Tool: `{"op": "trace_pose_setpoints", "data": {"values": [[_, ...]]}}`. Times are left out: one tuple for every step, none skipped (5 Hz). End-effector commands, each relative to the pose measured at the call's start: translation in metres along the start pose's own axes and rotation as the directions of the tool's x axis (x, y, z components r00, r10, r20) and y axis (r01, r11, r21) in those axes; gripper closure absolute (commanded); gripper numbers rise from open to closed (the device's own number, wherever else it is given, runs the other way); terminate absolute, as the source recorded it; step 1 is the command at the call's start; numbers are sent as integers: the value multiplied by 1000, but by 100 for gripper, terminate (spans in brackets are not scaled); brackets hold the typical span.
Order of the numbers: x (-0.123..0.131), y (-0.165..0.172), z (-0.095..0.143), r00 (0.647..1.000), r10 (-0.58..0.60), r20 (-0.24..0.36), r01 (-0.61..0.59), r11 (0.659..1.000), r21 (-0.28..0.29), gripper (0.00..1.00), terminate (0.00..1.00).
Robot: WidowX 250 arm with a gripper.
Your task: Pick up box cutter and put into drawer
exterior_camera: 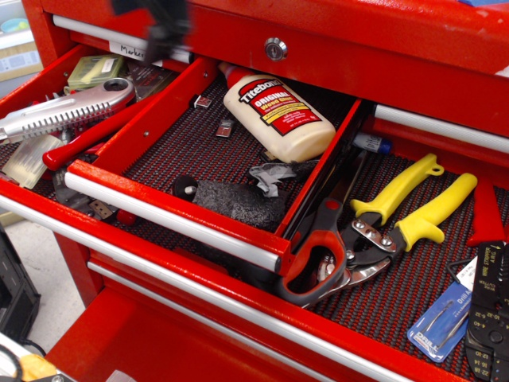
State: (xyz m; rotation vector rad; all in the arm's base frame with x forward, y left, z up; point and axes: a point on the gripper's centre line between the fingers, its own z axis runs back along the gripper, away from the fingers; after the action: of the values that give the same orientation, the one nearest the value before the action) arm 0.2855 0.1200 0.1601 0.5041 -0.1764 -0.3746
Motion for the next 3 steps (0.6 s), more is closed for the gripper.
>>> {"op": "trace_pose_setpoints", "data": {"values": [[-31, 33, -46, 996, -64, 66, 67, 997, -38, 0, 0], [-38, 33, -61, 990, -123, 73, 129, 988, -90, 0, 0], [-44, 30, -71, 984, -168, 67, 176, 973, -149, 0, 0]]}}
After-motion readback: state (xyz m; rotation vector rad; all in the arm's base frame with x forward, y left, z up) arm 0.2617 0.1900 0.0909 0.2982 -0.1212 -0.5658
